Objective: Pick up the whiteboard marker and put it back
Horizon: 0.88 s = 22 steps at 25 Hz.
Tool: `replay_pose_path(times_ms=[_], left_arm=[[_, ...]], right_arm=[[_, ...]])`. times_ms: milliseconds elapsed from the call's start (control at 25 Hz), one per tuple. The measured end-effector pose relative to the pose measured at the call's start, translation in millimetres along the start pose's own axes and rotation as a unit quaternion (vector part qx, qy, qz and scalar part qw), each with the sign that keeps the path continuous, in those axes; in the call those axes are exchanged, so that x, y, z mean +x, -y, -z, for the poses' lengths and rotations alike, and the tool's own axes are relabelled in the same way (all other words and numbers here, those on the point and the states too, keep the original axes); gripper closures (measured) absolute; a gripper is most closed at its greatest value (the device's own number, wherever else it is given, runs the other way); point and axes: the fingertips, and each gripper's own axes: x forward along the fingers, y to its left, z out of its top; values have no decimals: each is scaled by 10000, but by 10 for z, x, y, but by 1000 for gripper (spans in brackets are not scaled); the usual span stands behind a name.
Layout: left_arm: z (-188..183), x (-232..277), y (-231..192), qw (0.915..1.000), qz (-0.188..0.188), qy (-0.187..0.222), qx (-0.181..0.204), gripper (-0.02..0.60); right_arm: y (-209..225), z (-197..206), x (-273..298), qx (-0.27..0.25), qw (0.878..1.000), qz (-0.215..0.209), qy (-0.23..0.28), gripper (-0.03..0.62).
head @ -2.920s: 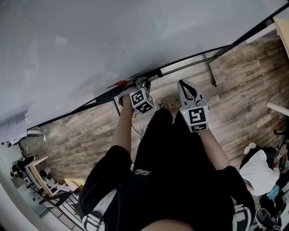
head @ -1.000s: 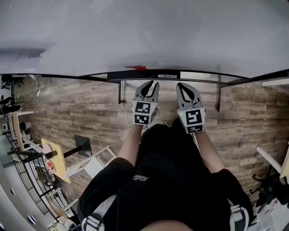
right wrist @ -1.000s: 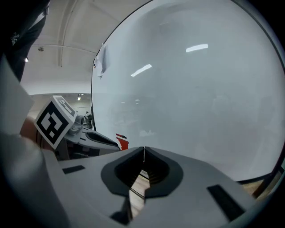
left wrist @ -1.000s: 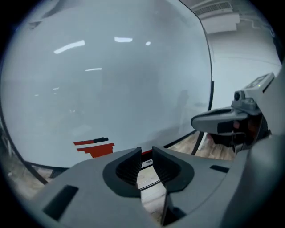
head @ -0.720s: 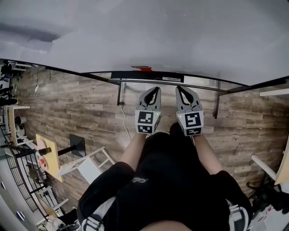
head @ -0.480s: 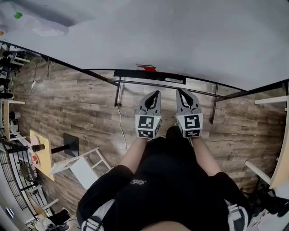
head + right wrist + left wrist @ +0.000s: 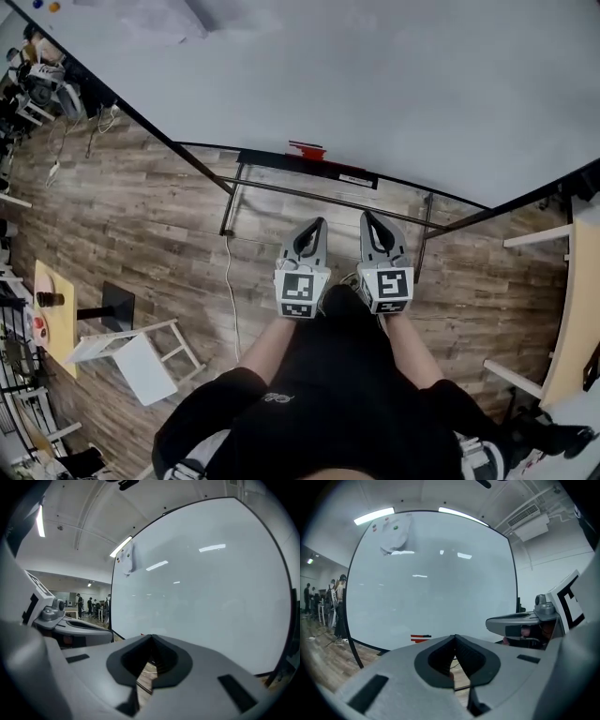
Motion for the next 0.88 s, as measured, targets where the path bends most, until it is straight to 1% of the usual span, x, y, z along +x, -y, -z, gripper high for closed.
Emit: replay_pose_path(times_ms=[200, 360, 560, 640, 760, 880], left_arm=[[-36, -262, 163, 9997, 3, 249, -86, 575], [-17, -327, 200, 9993, -125, 269, -205, 575], [-378, -424, 301, 9971, -424, 624, -77, 575], [-489, -433, 385, 9963, -473, 709, -71, 575], [-558, -407, 559, 9959, -510, 750, -47, 575], [-590, -375, 752, 9957, -503, 766, -124, 575]], right_arm=[[-8, -102, -364, -81, 9997, 150, 180, 592], [58, -170, -526, -149, 9993, 154, 293, 592], [101, -331, -621, -188, 9986, -138, 473, 592], [118, -429, -684, -257, 9980, -233, 523, 592], [182, -531, -789, -362, 9967, -370, 628, 592], [291, -560, -875, -315, 9962, -462, 669, 592]])
